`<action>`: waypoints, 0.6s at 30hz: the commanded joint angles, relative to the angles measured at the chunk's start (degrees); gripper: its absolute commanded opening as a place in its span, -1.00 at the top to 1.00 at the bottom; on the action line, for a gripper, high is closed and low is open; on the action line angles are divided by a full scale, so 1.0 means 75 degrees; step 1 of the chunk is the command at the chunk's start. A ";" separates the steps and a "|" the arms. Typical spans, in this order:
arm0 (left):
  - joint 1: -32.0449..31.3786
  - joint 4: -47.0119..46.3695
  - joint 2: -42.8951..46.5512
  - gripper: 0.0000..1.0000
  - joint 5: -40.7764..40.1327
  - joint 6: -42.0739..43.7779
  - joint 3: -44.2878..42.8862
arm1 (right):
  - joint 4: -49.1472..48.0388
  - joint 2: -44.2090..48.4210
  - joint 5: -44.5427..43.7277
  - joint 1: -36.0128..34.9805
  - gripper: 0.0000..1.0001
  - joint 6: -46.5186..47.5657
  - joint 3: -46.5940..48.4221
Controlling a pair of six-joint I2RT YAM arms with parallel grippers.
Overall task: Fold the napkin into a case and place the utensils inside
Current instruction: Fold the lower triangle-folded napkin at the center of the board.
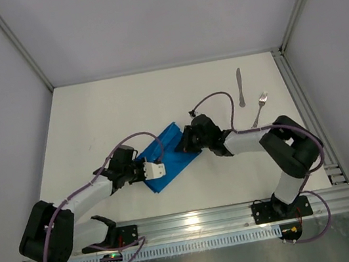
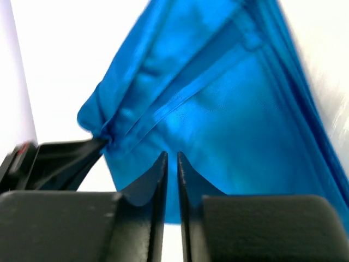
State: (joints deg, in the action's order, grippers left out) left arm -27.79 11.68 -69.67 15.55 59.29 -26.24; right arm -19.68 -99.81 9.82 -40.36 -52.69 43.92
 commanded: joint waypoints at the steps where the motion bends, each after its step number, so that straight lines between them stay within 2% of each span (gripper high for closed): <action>1: -0.0021 -0.0104 -0.0062 1.00 -0.0152 0.0075 0.0135 | 0.1717 0.1037 0.0225 0.0224 0.59 0.1735 0.0717; 2: -0.0021 -0.0105 -0.0074 1.00 -0.0175 0.0087 0.0135 | 0.1954 0.1073 0.0248 0.0341 0.38 0.1960 0.0904; 4: -0.0021 -0.0093 -0.0086 1.00 -0.0187 0.0099 0.0147 | 0.2306 0.0922 0.0272 0.0645 0.18 0.2324 0.1466; 6: -0.0021 -0.0093 -0.0086 1.00 -0.0175 0.0111 0.0147 | 0.2343 0.0642 0.0634 0.0903 -0.24 0.2629 0.2108; 7: -0.0021 -0.0093 -0.0086 1.00 -0.0163 0.0122 0.0147 | 0.2424 0.0234 0.0740 0.1009 -0.34 0.2688 0.2368; 13: -0.0021 -0.0058 -0.0144 1.00 -0.0152 0.0111 0.0112 | 0.3255 -0.1268 0.0472 0.1279 -0.37 0.3403 0.4372; 15: -0.0021 -0.0023 -0.0168 1.00 -0.0117 0.0111 0.0112 | 0.3350 -0.1796 0.0367 0.1291 -0.31 0.3509 0.4875; 16: -0.0021 -0.0023 -0.0179 1.00 -0.0116 0.0099 0.0112 | 0.3420 -0.1948 0.0343 0.1280 -0.20 0.3509 0.4994; 18: -0.0021 -0.0023 -0.0203 1.00 -0.0116 0.0111 0.0100 | 0.3479 -0.2312 0.0436 0.1291 -0.17 0.3498 0.5275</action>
State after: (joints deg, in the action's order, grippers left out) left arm -27.79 10.76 -69.93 14.70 59.64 -26.04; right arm 2.44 -114.91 13.21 -30.30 -28.95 79.48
